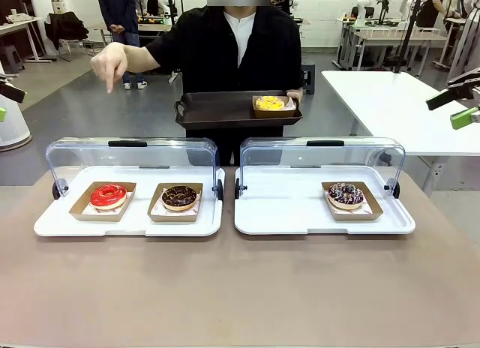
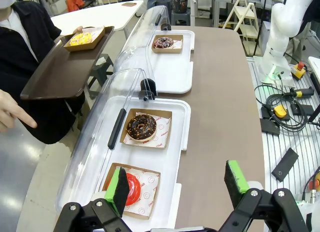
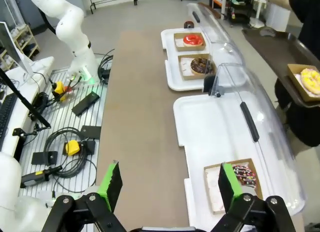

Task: Provide the desired donut to the person.
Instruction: Pick up and lift the Paper togo box containing the Donut pointed at by the person.

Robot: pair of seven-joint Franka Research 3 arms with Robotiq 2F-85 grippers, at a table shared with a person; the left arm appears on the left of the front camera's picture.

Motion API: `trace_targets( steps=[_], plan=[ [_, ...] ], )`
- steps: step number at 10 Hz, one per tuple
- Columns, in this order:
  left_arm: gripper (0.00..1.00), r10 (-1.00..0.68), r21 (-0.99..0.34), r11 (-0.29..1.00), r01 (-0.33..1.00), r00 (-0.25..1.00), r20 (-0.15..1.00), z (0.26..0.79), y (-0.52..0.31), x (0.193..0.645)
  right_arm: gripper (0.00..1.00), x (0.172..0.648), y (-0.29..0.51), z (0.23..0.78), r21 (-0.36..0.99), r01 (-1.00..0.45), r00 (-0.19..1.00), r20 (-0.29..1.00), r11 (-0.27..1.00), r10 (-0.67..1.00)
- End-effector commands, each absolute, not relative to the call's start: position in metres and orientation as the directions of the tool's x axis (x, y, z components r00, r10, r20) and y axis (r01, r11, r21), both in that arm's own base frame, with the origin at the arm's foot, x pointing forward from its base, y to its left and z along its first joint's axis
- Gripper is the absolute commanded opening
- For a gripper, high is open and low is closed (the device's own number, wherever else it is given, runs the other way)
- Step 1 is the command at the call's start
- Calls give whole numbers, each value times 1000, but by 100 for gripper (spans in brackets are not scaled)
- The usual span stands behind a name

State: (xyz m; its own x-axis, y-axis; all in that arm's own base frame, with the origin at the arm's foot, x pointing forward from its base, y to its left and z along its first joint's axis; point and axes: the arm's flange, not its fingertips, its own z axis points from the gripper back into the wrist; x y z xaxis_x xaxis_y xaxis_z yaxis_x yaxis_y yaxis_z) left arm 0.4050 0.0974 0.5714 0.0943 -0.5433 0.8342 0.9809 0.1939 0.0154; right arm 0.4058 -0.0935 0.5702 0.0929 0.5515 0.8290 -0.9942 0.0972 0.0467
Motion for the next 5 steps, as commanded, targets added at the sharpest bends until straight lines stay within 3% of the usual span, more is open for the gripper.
trace_targets(
  steps=[1, 5],
  plan=[
    [100, -533, 22, 189, 982, 84, 842, 573, 98, 405, 100, 405, -95, 569, 45, -994, 91, 831, 97, 549],
    [100, -533, 22, 189, 982, 84, 842, 573, 98, 405, 100, 405, -95, 569, 45, -994, 91, 831, 97, 549]
  ],
)
